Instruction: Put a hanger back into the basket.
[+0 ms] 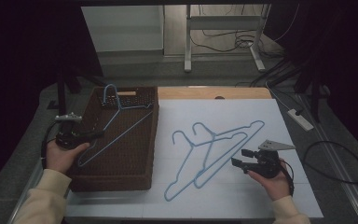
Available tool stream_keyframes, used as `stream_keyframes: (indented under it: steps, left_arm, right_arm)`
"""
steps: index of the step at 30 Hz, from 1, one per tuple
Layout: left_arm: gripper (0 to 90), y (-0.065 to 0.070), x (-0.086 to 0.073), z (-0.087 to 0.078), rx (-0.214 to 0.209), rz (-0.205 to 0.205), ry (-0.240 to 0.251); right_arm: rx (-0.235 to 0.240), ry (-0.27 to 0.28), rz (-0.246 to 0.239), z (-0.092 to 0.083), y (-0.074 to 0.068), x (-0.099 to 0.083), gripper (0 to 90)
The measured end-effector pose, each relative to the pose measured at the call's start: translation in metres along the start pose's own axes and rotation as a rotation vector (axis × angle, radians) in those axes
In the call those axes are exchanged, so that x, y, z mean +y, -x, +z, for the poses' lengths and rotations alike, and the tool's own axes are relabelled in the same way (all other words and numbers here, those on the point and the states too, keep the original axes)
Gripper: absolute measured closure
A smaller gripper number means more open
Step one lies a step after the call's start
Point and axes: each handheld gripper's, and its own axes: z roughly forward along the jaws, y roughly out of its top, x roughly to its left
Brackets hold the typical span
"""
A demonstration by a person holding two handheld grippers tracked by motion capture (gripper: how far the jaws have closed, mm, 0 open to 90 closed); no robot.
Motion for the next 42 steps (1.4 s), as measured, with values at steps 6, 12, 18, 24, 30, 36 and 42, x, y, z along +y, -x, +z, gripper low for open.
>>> stream_keyframes:
  steps: [6, 12, 18, 24, 30, 36, 42]
  left_arm:
    - [86.2, -0.003, -0.003, 0.01, 0.105, 0.008, -0.099]
    - [85.9, -0.001, 0.0, 0.015, 0.147, 0.009, -0.165]
    - [85.1, -0.001, 0.0, 0.024, 0.192, 0.016, -0.237]
    - [84.7, 0.001, 0.0, 0.028, 0.224, 0.027, -0.259]
    - [52.6, 0.009, 0.003, 0.024, 0.319, 0.077, -0.175]
    - [38.1, 0.027, 0.007, -0.003, 0.216, 0.108, -0.009]
    - [35.1, 0.046, -0.001, -0.022, 0.122, 0.137, 0.112]
  right_arm:
    - [0.0, -0.003, -0.005, 0.002, 0.0, 0.0, 34.2]
    - [0.001, -0.01, -0.005, 0.003, 0.0, 0.0, 34.0]
    - [0.001, -0.012, -0.002, 0.003, 0.0, 0.0, 33.8]
    - [0.004, -0.014, -0.004, 0.003, 0.0, 0.0, 33.7]
    - [0.007, -0.015, -0.001, 0.003, 0.0, 0.0, 33.6]
    - [0.011, -0.008, 0.001, 0.003, 0.001, 0.0, 33.6]
    - [0.006, -0.003, 0.005, 0.001, 0.003, 0.001, 33.3]
